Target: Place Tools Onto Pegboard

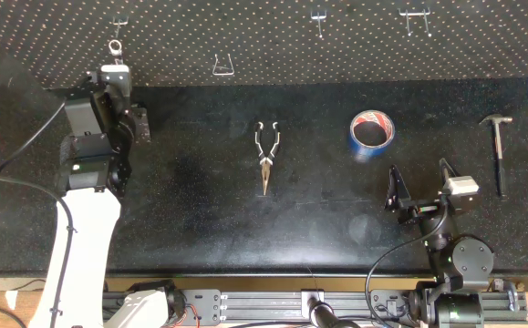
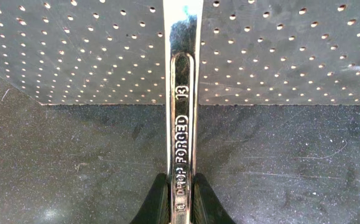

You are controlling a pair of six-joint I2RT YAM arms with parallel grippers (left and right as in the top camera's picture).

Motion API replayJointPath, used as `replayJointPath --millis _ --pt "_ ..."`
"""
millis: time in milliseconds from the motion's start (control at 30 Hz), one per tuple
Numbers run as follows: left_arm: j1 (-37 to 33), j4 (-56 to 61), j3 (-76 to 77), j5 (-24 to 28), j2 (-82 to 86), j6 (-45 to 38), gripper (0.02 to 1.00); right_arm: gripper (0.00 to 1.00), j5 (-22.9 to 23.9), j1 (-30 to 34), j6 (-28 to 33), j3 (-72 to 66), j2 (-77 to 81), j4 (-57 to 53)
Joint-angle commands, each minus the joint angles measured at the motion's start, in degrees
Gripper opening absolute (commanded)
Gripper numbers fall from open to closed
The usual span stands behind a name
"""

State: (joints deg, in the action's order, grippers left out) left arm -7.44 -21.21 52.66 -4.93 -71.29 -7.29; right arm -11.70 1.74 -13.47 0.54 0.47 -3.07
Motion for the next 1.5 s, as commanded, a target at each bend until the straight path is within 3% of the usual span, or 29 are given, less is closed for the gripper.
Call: replayJointPath --millis 33,533,1000,1067,1100,1133,1167,1300,1367,1433,1467,1500 --pt "-0.09 0.66 2.05 -0.92 -0.35 1.11 0.027 0.978 0.13 -0.44 -0.87 -0.26 -0.42 -0.13" --pt "-2.25 2.01 2.05 3.96 -1.49 -1.14 0.029 0.978 0.13 -0.44 -0.87 -0.26 -0.42 -0.13" --pt "-2.32 7.10 4.11 4.11 -9.18 -1.33 0.027 0.978 0.13 -0.44 -0.87 -0.26 -0.39 -0.13" --pt "-2.38 8.74 4.48 4.09 -10.45 -1.36 0.198 0.978 0.13 -0.44 -0.87 -0.26 -0.39 -0.11" --pt "-2.36 9.01 4.57 4.07 -10.75 -2.36 0.397 0.978 0.13 -0.44 -0.87 -0.26 -0.39 -0.11" --pt "-2.36 8.13 4.57 3.32 -10.45 -2.67 0.803 0.978 0.13 -0.44 -0.87 -0.26 -0.39 -0.13" --pt "-2.29 5.16 4.59 2.34 -9.55 -2.64 0.993 0.978 0.13 -0.44 -0.87 -0.26 -0.39 -0.13" --pt "-1.84 -14.38 5.95 5.01 -1.31 7.21 0.993 0.978 0.13 -0.44 -0.87 -0.26 -0.39 -0.13" --pt "-1.92 -18.43 5.95 3.23 0.00 7.06 0.993 0.978 0.13 -0.44 -0.87 -0.26 -0.39 -0.13" --pt "-1.92 -23.56 5.95 4.94 0.00 8.50 0.993 0.978 0.13 -0.44 -0.87 -0.26 -0.39 -0.13" --pt "-0.76 -30.69 5.97 6.19 0.07 18.82 0.996 0.978 0.13 -0.44 -0.87 -0.26 -0.39 -0.13" --pt "1.44 -33.75 5.97 3.43 0.13 20.65 0.998 0.978 0.13 -0.44 -0.87 -0.26 -0.39 -0.13"
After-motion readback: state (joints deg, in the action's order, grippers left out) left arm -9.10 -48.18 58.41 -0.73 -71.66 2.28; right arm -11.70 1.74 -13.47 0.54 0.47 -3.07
